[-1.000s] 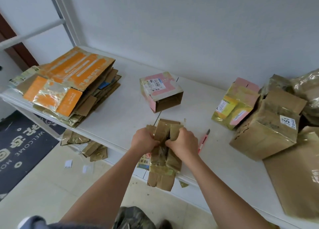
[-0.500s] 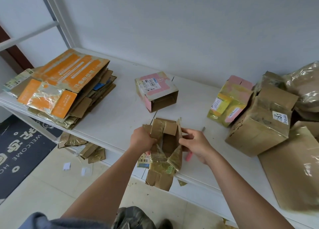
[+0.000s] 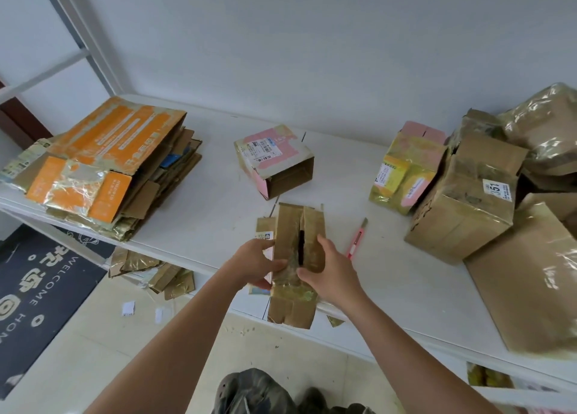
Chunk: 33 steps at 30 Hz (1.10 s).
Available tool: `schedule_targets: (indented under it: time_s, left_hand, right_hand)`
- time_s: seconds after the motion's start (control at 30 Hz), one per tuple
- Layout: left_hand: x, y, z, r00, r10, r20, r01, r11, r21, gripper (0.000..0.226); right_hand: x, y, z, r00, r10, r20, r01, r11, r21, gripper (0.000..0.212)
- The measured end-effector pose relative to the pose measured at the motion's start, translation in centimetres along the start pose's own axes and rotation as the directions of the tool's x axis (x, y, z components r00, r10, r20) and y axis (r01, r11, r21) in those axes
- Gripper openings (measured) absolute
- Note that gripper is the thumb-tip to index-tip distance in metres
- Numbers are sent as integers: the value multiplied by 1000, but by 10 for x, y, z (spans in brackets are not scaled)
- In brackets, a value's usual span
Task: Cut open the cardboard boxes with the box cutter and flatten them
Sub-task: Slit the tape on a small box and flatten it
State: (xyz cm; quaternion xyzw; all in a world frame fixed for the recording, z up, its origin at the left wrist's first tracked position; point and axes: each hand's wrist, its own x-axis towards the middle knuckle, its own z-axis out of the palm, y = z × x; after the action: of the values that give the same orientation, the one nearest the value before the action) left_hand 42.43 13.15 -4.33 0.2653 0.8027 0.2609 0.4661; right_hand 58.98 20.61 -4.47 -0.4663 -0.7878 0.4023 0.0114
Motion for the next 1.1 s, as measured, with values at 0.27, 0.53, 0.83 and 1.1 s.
schedule_targets:
  time_s: [0.27, 0.53, 0.83, 1.1]
  left_hand:
    - [-9, 1, 3, 999, 13, -53, -16, 998, -65, 55]
    - [-9, 7, 6, 997, -27, -70, 23, 998, -59, 63]
    - [-5, 2, 7, 998, -16, -60, 13, 999, -37, 58]
    - [-3, 1, 10, 993, 12, -115, -16, 999, -33, 70]
  right_hand:
    - [5, -7, 10, 1000, 13, -24, -15, 998, -55, 91]
    - [8, 0, 2, 1000, 11, 23, -13, 997, 72, 92]
    - [6, 9, -11, 993, 55, 107, -91, 928, 362, 68]
    - [4, 50, -46, 998, 59, -3, -55, 951, 303, 67]
